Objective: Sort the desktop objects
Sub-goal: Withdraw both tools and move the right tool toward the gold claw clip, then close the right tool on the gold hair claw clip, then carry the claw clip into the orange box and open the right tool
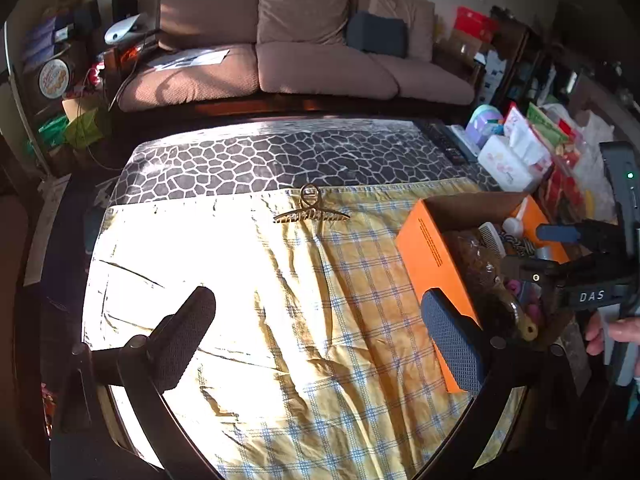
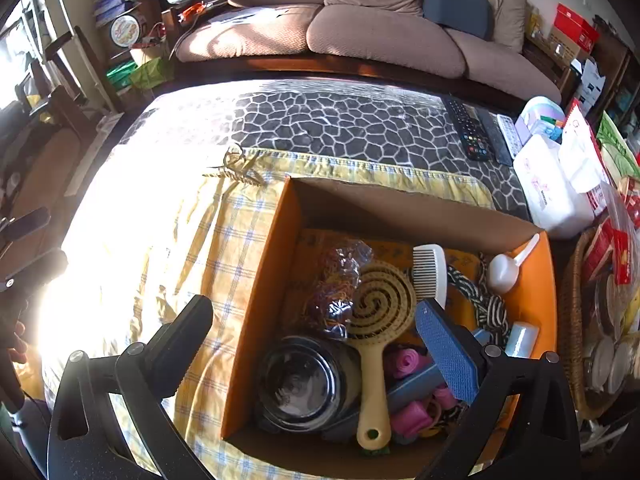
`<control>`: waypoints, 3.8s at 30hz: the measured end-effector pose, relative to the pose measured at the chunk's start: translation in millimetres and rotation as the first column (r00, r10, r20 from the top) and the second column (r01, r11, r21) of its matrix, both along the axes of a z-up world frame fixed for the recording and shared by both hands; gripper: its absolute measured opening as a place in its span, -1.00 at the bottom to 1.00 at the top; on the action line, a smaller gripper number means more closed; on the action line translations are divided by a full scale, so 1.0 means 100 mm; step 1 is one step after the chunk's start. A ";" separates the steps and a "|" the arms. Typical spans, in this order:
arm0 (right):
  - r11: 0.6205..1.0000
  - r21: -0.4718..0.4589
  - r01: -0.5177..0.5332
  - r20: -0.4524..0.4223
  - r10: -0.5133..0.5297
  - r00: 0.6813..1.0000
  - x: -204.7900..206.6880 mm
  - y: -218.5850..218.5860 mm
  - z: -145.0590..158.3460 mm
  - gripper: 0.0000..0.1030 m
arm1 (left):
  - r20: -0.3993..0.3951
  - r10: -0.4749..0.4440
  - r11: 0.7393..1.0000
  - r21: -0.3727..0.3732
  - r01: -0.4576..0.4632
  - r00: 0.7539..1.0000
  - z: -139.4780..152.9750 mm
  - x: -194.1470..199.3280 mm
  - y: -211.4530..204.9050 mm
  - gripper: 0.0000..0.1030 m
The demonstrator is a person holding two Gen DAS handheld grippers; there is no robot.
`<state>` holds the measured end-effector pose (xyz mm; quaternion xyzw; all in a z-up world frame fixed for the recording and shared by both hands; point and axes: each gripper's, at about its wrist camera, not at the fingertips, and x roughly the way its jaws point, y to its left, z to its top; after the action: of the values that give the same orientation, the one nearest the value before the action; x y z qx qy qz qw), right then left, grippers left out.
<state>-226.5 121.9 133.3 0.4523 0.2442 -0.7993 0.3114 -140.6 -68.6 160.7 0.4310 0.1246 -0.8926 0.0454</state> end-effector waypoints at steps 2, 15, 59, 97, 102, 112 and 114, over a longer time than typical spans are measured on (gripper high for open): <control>1.000 -0.002 -0.008 0.005 0.008 1.000 -0.01 -0.14 -0.04 0.99 | 0.007 0.012 1.000 -0.008 -0.012 1.000 -0.04 -0.03 -0.13 1.00; 0.997 -0.069 -0.044 0.080 0.049 0.996 -0.29 -1.09 -0.22 0.99 | 0.063 0.024 1.000 -0.006 -0.024 0.998 -0.66 -0.35 -0.59 1.00; 0.999 -0.053 0.012 0.353 0.008 0.935 -1.16 -2.12 -1.34 -0.47 | 0.070 -0.211 0.977 0.035 0.209 0.975 -1.62 -1.67 -0.47 -0.44; 0.994 -0.102 0.035 0.269 -0.006 0.963 -0.74 -0.39 0.09 -0.48 | -0.077 -0.317 0.943 0.081 0.323 0.945 -0.25 -1.05 1.15 -0.50; 0.992 -0.094 0.084 0.261 -0.057 0.964 -0.96 0.14 0.16 -0.47 | -0.073 -0.364 0.925 0.091 0.370 0.928 -0.23 -1.22 1.69 -0.50; 0.979 -0.104 0.175 0.269 -0.142 0.953 -1.37 0.98 0.17 -0.48 | -0.036 -0.432 0.896 0.092 0.433 0.901 -0.36 -1.56 2.48 -0.50; 0.977 -0.104 0.187 0.272 -0.153 0.950 -1.44 1.08 0.15 -0.48 | -0.024 -0.439 0.894 0.090 0.439 0.898 -0.40 -1.62 2.57 -0.50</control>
<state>-371.0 229.8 148.3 0.5524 0.1088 -0.7704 0.2993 -302.5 188.6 120.4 0.4482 0.0656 -0.8737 -0.1775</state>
